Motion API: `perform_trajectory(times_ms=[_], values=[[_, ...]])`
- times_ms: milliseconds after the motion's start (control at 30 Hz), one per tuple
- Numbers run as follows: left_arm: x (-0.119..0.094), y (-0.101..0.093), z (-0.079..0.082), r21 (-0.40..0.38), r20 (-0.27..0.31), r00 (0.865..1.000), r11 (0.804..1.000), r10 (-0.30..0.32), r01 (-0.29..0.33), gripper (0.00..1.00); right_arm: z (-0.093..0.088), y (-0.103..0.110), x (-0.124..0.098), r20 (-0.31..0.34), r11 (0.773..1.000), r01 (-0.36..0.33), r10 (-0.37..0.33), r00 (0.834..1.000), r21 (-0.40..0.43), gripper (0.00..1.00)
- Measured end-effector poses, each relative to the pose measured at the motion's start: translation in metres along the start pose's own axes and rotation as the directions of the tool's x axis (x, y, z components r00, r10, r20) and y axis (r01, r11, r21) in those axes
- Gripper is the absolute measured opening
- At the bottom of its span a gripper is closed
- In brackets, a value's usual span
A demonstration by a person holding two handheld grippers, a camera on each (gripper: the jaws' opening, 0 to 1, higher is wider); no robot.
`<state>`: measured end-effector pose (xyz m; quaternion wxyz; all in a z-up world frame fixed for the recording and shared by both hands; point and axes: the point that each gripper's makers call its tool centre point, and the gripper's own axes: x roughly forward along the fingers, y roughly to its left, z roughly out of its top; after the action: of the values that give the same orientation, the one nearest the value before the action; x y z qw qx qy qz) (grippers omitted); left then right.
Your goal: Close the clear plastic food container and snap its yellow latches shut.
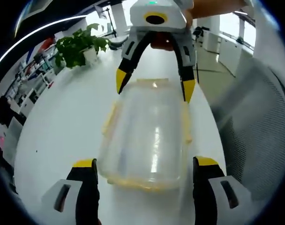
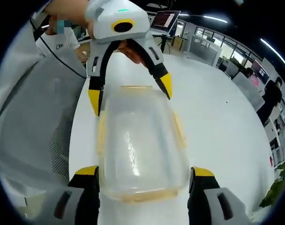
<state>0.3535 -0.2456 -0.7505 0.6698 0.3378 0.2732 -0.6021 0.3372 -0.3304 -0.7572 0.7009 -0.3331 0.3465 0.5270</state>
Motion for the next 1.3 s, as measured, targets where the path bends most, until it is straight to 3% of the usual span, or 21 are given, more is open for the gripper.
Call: perform_trajectory(times_ms=[200,633,1300], values=[[-0.002,-0.002,-0.002,-0.008,-0.013,1.000,1.000,-0.001,0.001,0.76,0.004,0.002,0.002,0.009,1.000,-0.007,0.007,1.000,-0.006,0.76],[-0.024,-0.008,-0.031,-0.012,-0.052,0.999,1.000,0.007,-0.008,0.75,0.030,0.014,0.018,0.008,0.999,-0.028,0.028,1.000,-0.034,0.76],[-0.083,-0.014,-0.104,-0.069,-0.081,0.996,0.996,0.047,-0.053,0.74,0.107,0.039,0.064,0.022,0.993,-0.069,0.072,0.997,-0.098,0.76]])
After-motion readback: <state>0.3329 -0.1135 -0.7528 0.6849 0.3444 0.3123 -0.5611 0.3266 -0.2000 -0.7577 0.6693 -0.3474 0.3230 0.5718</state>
